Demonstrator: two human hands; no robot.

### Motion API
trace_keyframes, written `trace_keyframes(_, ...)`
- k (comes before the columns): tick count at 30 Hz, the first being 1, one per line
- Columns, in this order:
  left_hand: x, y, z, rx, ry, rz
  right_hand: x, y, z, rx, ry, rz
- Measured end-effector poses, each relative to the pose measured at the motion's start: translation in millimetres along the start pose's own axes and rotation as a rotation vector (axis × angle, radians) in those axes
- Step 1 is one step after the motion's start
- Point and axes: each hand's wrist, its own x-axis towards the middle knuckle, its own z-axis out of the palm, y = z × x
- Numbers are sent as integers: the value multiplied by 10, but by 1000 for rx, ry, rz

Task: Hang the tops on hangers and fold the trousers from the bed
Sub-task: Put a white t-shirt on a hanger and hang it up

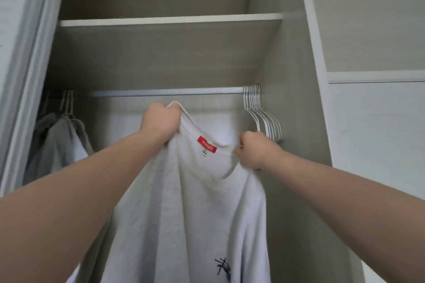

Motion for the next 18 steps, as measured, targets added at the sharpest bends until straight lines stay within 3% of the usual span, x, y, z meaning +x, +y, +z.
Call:
trace_keyframes(2,135,32,120,10,-2,20,97,5,21,-142,23,-13)
trace_keyframes(7,259,73,423,99,-49,64,419,-6,27,-468,440,-158)
trace_keyframes(13,366,31,612,216,-31,80,844,223,39,-638,322,80)
trace_keyframes(18,518,-81,525,245,47,70,1014,391,80,-663,380,77)
